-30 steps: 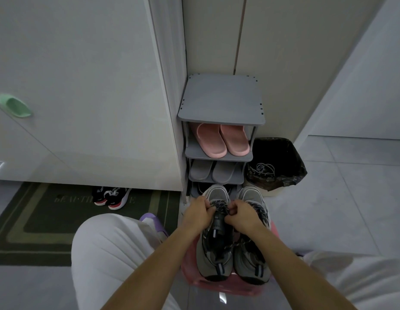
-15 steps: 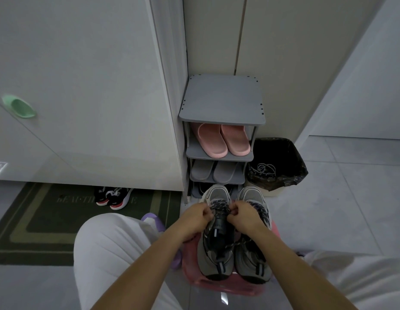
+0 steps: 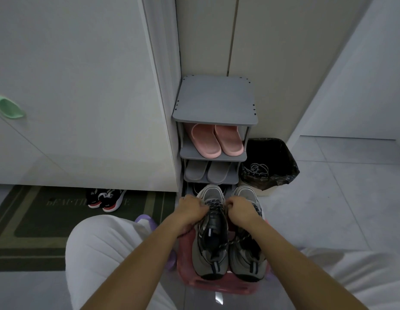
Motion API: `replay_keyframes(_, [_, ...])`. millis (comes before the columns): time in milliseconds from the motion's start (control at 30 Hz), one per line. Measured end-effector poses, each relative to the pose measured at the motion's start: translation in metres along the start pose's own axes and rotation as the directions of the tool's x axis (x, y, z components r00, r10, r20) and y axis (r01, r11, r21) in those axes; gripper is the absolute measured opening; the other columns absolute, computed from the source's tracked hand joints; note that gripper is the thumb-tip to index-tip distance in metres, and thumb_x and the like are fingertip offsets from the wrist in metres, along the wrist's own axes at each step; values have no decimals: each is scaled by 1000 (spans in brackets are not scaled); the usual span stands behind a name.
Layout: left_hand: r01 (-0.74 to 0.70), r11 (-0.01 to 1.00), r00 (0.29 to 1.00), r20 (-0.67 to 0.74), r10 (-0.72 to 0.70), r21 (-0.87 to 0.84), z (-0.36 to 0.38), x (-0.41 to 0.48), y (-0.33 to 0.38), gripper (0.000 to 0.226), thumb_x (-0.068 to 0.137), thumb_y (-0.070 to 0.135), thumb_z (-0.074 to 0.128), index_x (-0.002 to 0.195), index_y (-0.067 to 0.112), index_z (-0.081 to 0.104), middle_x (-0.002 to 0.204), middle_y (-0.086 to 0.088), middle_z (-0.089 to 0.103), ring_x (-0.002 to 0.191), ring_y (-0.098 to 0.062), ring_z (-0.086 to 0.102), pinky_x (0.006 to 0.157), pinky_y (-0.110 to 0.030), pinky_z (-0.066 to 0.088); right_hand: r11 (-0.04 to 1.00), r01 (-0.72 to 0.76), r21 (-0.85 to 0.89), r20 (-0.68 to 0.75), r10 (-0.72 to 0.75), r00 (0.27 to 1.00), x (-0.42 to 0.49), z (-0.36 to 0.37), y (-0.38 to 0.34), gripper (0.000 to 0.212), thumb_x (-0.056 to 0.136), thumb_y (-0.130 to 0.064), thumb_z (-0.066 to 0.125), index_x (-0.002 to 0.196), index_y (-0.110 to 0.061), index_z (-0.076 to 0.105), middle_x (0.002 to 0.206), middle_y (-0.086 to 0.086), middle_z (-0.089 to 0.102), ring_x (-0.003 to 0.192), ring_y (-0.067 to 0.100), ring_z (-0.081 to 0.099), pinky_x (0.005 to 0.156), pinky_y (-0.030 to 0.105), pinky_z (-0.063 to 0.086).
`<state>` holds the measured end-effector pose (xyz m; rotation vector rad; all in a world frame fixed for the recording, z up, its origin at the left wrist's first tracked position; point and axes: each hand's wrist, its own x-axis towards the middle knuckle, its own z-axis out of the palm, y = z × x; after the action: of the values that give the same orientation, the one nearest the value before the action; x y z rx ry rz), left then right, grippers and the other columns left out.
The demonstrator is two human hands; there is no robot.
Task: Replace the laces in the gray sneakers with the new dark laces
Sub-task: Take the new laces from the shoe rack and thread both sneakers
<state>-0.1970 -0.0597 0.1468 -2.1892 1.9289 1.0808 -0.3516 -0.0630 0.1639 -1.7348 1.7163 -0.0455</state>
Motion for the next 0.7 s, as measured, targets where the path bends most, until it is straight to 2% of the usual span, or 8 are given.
replay_keyframes(67, [41,979,999,42,-33,-202,-11,-1,4,36,94,29,43,65,10,51,74,-11,53,75,-23,52,67,-30,37,999,42,28,-13,-42,999,2,-5,-6,31,91,-3,44,117,-6,60,118,12,61,111,29,56,86,28,43])
replay_keyframes(133, [24,919,999,42,-9,-393,-23,-3,11,30,93,26,47,66,13,47,67,-4,44,62,-15,42,58,-28,29,991,126,40,29,-127,991,6,-8,-13,35,90,-6,49,124,-11,57,123,8,60,114,24,55,91,27,42])
replay_keyframes(200, [-15,863,1000,-3,16,-506,-36,-4,17,27,92,26,47,69,13,46,67,-4,43,62,-15,39,59,-29,27,978,190,82,73,-196,978,9,-9,-23,29,87,-10,57,115,-11,63,112,8,64,105,23,59,84,26,43])
replay_keyframes(267, [-55,820,998,-49,33,-570,-50,-6,23,29,95,30,46,70,14,49,68,-3,45,61,-15,40,57,-29,27,978,174,116,88,-185,979,11,-14,-33,13,88,-16,59,85,-4,63,82,8,59,81,22,56,69,26,39])
replay_keyframes(367, [-100,744,993,-110,36,-661,-68,-4,26,34,97,32,45,68,17,56,79,-3,57,72,-14,49,63,-28,34,963,100,252,64,-119,991,16,-26,-45,29,90,-19,56,65,-9,47,63,4,44,58,16,42,57,27,32])
replay_keyframes(533, [-82,509,996,-53,72,-857,-80,-8,19,24,96,29,53,76,16,58,71,1,59,64,-9,53,57,-21,34,770,32,638,3,-44,999,15,-52,-63,17,86,-18,60,70,-12,61,67,1,53,64,11,48,62,24,39])
replay_keyframes(600, [-78,489,995,-35,97,-869,-76,-10,13,21,96,24,53,77,16,58,73,2,59,67,-9,55,57,-19,36,692,-3,721,7,-3,1000,17,-56,-65,17,86,-22,63,73,-12,63,72,2,59,69,14,54,67,25,43])
replay_keyframes(700, [-37,502,997,2,76,-864,-64,-10,4,13,96,14,51,86,13,60,77,0,58,70,-10,54,51,-13,42,634,-42,772,-27,99,995,23,-58,-62,21,87,-21,61,68,-14,59,70,5,55,66,18,46,56,23,32])
